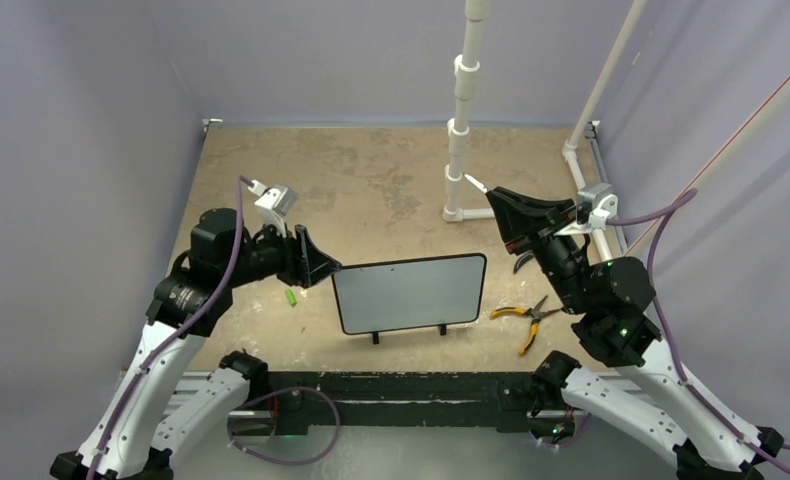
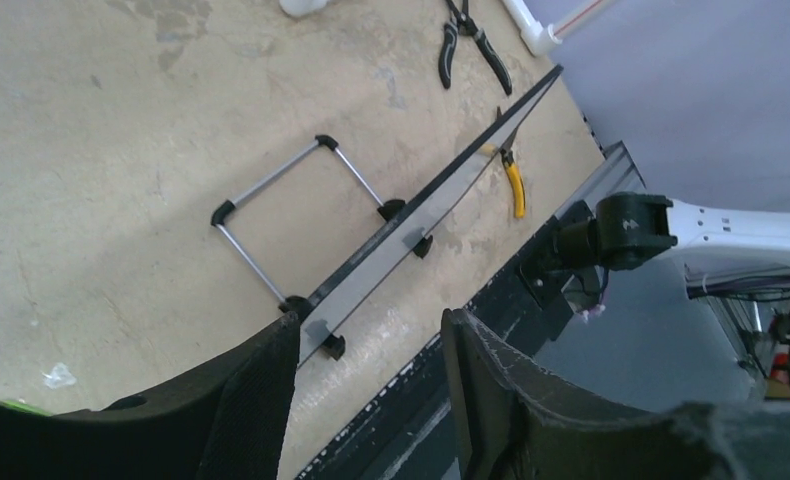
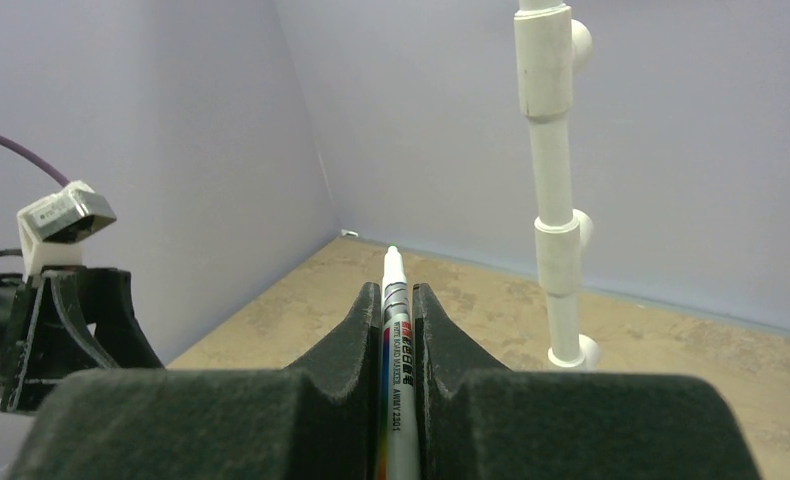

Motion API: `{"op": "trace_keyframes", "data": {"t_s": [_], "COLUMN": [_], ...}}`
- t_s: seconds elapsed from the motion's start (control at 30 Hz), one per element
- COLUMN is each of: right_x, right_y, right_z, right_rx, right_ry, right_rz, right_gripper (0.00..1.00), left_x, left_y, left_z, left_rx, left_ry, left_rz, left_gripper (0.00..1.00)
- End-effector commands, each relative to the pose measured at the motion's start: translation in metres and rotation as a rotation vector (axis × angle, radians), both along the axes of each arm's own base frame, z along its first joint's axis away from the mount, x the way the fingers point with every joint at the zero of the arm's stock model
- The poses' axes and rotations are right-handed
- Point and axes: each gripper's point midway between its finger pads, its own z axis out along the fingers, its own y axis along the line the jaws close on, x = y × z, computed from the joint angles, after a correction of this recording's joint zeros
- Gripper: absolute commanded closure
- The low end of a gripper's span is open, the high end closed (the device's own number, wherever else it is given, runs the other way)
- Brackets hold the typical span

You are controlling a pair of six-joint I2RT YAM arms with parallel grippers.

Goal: Write a sentence on the whiteboard
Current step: Adjust the whiteboard on the whiteboard stand.

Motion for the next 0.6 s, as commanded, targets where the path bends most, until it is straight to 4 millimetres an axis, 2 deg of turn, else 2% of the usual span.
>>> {"op": "trace_keyframes", "data": {"t_s": [0.0,0.17,0.3,0.57], "right_x": [0.003,0.005,0.006,0.008], "right_y": [-0.006,-0.006,-0.006,-0.010], "right_z": [0.008,0.005,0.002,-0.004], "right_rx": [0.018,0.018,0.014,0.011], "right_ry": [-0.013,-0.008,-0.001,0.008], "right_rz": [-0.036,-0.045,-0.050,-0.073], "right_gripper": [1.00,1.00,1.00,1.00], "left_x": [-0.022,-0.033,-0.040,-0.045], "left_y": [-0.006,-0.019,-0.035,-0.048], "left_z": [-0.023,-0.046,-0.057,-0.094], "left_rx": [0.008,0.043,-0.009,0.037], "left_ry": [0.135,0.200,0.223,0.253], "left_rz": [-0.030,-0.030,-0.031,-0.014], "left_gripper": [0.47,0.48,0.48,0.47]}}
